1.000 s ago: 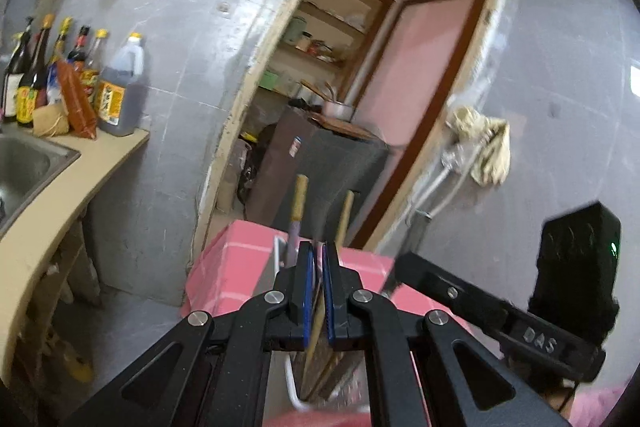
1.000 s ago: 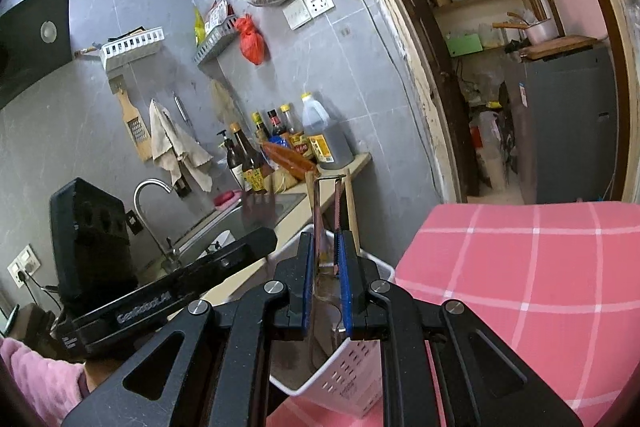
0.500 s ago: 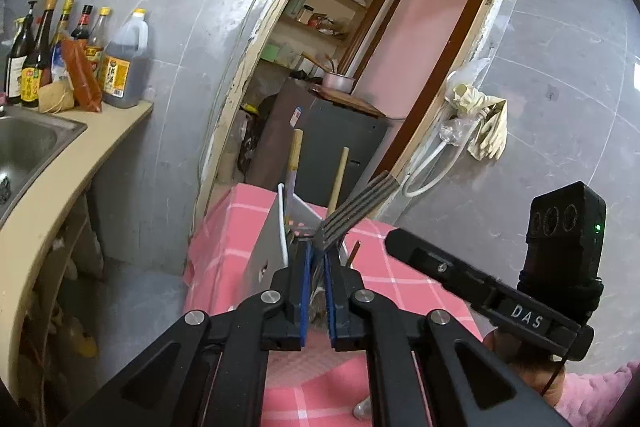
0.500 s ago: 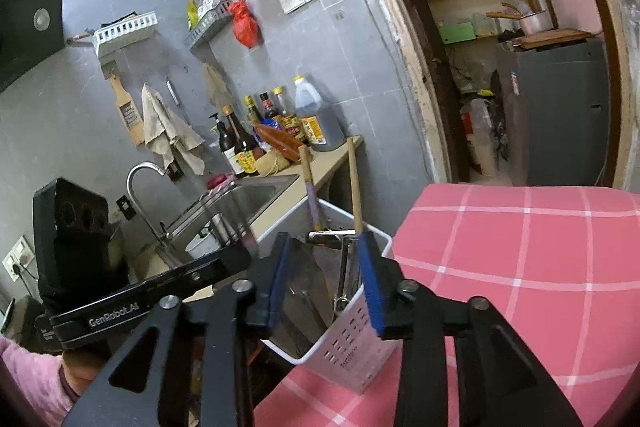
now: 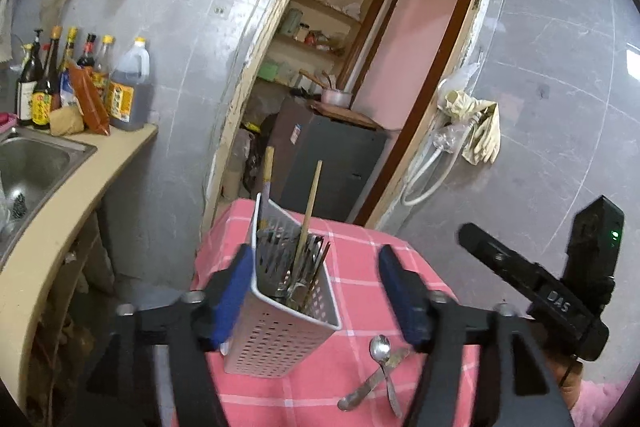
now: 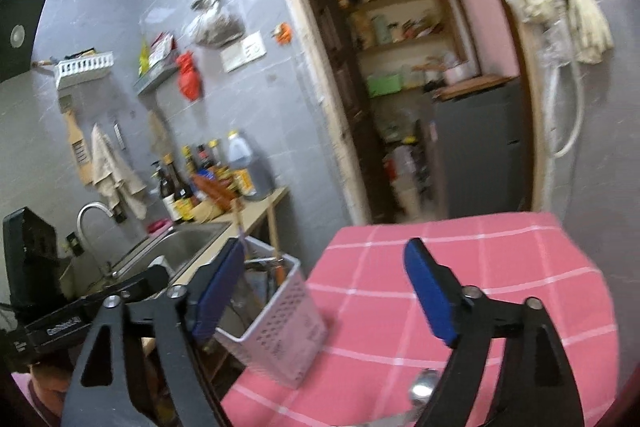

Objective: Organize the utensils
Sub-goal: 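Move both open tools back over the remaining spoon and knife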

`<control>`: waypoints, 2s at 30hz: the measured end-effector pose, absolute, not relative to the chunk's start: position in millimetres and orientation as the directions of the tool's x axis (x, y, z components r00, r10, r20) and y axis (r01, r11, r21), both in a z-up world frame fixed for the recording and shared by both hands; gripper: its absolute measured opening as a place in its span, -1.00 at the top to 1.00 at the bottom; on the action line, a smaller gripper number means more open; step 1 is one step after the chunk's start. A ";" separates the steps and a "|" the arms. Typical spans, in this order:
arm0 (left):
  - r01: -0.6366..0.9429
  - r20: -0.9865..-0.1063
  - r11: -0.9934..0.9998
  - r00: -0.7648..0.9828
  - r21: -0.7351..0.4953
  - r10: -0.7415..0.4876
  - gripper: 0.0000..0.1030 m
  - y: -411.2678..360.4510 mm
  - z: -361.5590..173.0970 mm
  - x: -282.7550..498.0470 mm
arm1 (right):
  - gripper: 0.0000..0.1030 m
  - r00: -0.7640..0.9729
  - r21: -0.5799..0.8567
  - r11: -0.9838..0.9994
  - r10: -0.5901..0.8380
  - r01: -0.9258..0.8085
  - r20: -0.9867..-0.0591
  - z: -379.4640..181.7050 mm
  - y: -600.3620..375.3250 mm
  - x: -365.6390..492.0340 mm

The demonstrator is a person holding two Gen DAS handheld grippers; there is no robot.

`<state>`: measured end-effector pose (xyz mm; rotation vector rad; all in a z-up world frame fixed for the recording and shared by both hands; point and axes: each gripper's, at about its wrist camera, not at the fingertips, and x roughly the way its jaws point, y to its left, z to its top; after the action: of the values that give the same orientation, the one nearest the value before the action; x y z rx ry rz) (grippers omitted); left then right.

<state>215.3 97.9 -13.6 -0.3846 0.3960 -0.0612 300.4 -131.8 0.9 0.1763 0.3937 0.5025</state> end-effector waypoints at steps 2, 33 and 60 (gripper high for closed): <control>-0.040 -0.346 0.934 0.934 -0.355 -0.091 -0.68 90.7 -9.8 210.0 | -0.78 0.831 0.242 0.881 0.467 -0.407 -0.302 6.6 -145.0 293.1; -0.003 -0.492 0.990 0.868 -0.144 -0.069 -0.99 -29.1 -69.2 218.5 | -0.97 0.812 0.165 0.956 0.292 -0.241 -0.506 -63.3 -256.8 283.6; -0.191 -0.759 0.892 0.615 -0.409 -0.215 -0.14 -11.5 -167.5 252.5 | 0.01 0.472 0.361 0.823 0.553 -0.438 -0.687 -168.3 -209.0 382.7</control>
<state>252.5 -11.5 -167.5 -0.4853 0.9182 -0.0145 382.7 -209.0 -168.3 0.1419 0.8919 0.6090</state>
